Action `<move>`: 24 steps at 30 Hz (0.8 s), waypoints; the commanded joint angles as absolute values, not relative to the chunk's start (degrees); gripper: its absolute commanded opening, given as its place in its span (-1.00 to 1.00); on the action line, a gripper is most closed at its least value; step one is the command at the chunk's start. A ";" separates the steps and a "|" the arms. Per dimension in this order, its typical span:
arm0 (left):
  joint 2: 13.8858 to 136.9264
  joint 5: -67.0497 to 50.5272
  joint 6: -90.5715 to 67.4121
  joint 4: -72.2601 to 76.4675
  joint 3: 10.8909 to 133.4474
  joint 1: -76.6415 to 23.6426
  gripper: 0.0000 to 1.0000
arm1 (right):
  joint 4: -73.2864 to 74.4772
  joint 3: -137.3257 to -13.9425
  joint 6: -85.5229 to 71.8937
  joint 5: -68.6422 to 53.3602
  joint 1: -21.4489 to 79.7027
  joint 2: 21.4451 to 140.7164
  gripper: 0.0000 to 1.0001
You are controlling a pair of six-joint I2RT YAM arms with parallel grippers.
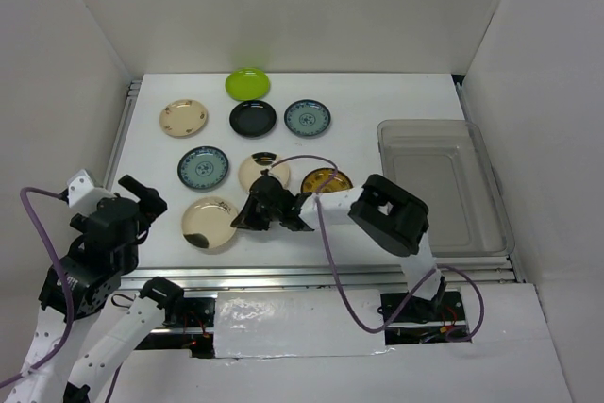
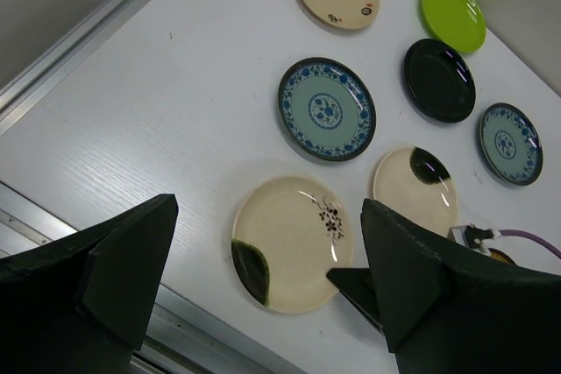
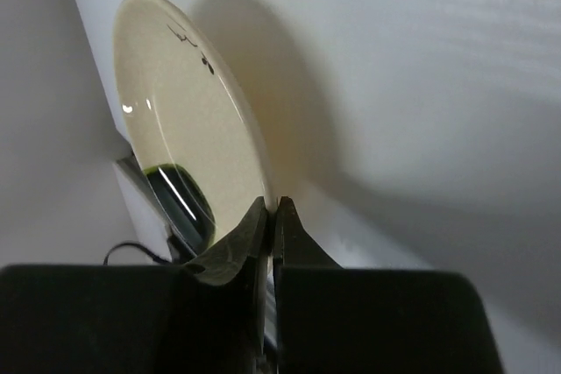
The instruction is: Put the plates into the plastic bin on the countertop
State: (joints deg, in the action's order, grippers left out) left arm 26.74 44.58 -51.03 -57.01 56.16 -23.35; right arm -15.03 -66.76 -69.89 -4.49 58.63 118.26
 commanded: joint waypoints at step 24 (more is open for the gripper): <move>28.83 40.17 -45.62 -51.59 56.16 -23.64 0.98 | 9.78 -35.69 -48.33 -22.40 -32.77 60.45 -1.00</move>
State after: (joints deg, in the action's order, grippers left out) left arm 28.12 41.41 -47.88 -54.76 56.14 -23.44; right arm 12.93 -37.06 -48.93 -14.09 -29.78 56.84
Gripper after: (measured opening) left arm 0.993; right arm 0.031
